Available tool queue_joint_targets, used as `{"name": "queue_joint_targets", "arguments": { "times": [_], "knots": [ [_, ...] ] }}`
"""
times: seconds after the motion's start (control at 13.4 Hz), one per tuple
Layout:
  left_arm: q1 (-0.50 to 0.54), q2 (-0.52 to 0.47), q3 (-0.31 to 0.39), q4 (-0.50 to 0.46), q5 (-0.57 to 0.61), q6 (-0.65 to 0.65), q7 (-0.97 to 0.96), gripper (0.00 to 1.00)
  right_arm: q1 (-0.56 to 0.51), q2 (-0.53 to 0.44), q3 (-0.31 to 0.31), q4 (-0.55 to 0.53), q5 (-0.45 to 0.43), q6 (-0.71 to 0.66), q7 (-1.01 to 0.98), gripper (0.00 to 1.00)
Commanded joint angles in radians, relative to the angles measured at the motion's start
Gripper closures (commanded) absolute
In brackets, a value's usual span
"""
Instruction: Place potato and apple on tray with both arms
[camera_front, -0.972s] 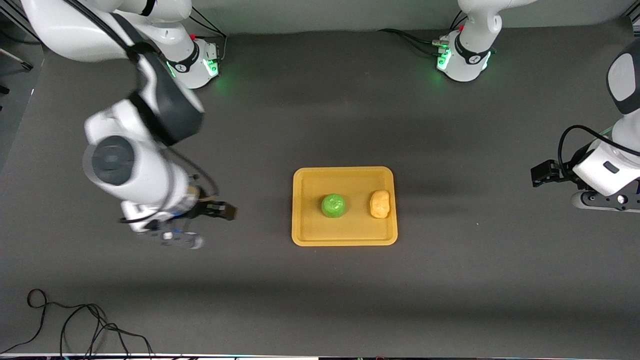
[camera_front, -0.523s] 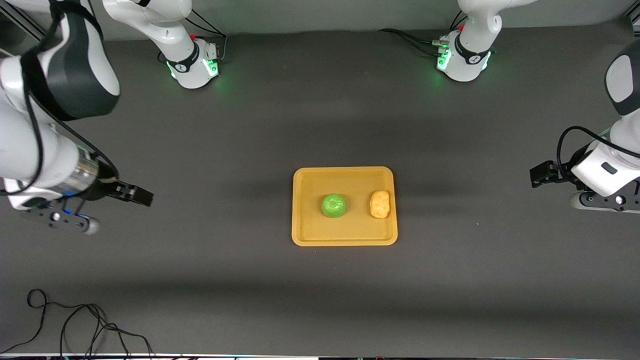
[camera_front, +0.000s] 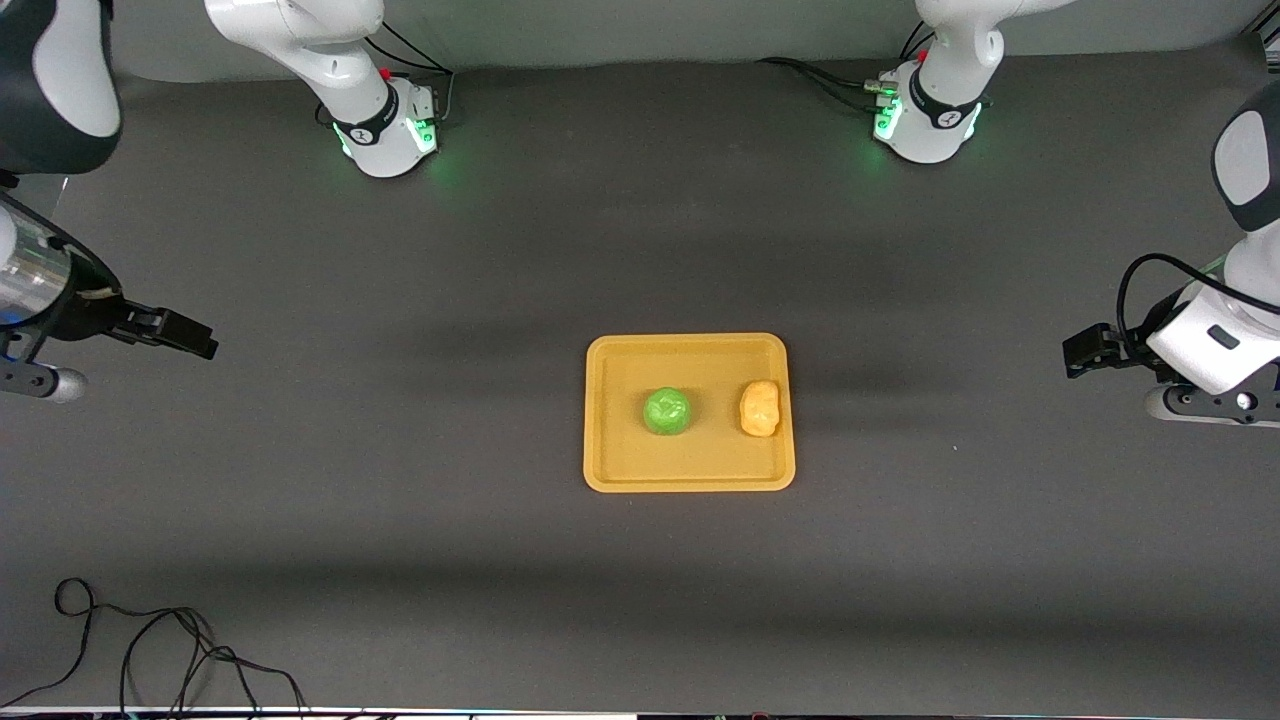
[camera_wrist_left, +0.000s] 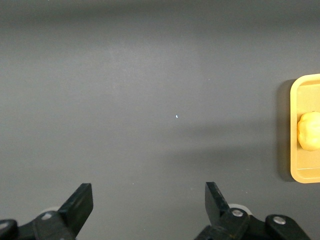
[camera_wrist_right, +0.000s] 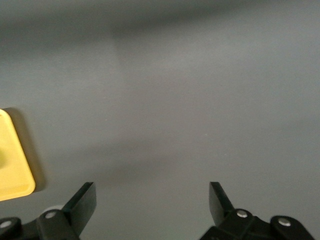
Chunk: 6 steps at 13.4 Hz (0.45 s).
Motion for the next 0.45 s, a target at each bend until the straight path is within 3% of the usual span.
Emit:
{"name": "queue_joint_targets", "arguments": {
  "times": [0.0,0.37],
  "knots": [
    [0.008,-0.018,-0.004,-0.021,0.007,0.013,0.016,0.00,0.017,-0.031,-0.022,-0.032,0.037,0.020,-0.066,0.00],
    [0.010,-0.018,-0.004,-0.021,0.007,0.011,0.016,0.00,0.020,-0.030,-0.013,-0.036,0.024,0.020,-0.098,0.00]
  ]
}}
